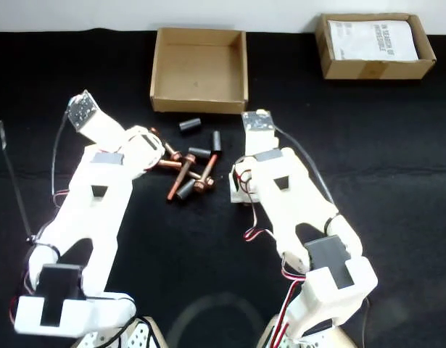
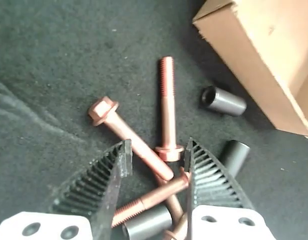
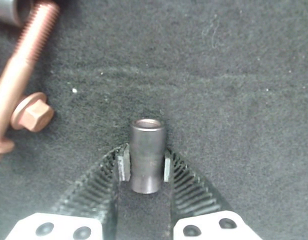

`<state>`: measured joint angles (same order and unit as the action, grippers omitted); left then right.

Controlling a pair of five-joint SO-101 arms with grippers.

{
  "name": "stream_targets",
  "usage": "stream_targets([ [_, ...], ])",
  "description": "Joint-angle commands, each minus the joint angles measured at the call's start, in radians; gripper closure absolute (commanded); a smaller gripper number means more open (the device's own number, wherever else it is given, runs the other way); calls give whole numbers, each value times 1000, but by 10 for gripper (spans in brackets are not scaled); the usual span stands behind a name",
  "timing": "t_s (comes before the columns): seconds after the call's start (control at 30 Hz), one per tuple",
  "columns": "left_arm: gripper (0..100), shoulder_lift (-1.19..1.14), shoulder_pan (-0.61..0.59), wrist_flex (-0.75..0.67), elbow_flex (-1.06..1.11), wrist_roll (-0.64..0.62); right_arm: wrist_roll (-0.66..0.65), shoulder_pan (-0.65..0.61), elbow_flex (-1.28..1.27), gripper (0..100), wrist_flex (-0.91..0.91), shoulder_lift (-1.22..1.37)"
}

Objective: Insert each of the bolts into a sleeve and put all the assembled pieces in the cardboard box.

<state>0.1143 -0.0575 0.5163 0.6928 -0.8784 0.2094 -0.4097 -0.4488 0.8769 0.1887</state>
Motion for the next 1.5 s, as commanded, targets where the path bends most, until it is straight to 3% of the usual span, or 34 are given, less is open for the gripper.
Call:
stream_targets([
  [0.0, 818, -13, -13, -20, -19, -9, -12, 12, 15, 991, -13, 4],
  [0.23, 816, -19, -8, 98, -74, -9, -14, 12, 18, 991, -12, 4],
  [0.43, 816, -28, -12, 106, -81, -8, -14, 12, 19, 991, -12, 4],
  [0.63, 817, -208, -16, 68, -150, -3, -14, 13, 19, 991, -12, 4],
  [0.97, 819, -456, -84, 232, -438, -8, -14, 13, 19, 991, -10, 5],
  [1.07, 870, -466, -84, 284, -473, -8, -14, 13, 19, 991, -10, 7],
  [1.17, 1000, -469, -84, 296, -481, -8, -14, 13, 19, 991, -12, 8],
  [1.47, 992, -464, -74, 298, -473, 5, -14, 12, 19, 991, -16, 8],
])
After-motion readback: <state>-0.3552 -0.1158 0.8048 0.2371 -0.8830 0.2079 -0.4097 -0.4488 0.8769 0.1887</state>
